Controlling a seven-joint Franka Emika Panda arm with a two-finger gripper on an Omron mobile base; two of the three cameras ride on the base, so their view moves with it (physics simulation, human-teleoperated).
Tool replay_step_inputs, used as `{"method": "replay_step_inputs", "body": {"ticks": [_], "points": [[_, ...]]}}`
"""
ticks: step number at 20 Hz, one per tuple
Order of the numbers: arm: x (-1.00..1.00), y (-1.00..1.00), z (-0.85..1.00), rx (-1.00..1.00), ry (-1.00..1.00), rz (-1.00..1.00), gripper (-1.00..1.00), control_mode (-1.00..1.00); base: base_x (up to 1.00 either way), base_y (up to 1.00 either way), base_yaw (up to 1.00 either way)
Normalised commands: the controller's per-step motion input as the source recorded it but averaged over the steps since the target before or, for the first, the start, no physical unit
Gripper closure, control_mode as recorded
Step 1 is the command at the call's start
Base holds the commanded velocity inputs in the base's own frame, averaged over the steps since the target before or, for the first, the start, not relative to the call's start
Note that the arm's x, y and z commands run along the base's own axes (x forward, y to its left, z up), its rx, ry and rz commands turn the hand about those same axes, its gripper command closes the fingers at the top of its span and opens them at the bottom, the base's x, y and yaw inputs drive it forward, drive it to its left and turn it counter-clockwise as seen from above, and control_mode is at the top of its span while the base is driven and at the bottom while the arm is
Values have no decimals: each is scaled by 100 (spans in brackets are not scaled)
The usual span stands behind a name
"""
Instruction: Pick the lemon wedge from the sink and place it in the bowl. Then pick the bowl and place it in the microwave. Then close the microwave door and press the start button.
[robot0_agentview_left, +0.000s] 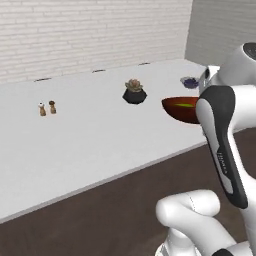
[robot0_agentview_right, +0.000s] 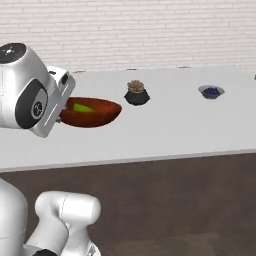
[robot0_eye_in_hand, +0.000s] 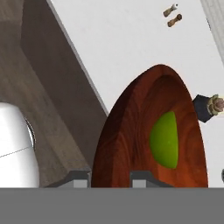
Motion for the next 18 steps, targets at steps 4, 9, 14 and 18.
{"method": "replay_step_inputs", "body": {"ticks": [4, 9, 14, 18], "points": [[0, 0, 0, 0, 0, 0, 100, 100, 28, -100, -40], [0, 0, 0, 0, 0, 0, 100, 100, 6, -93, -64], [0, 0, 0, 0, 0, 0, 100, 100, 0, -71, -76], [0, 0, 0, 0, 0, 0, 100, 100, 0, -73, -72]]}}
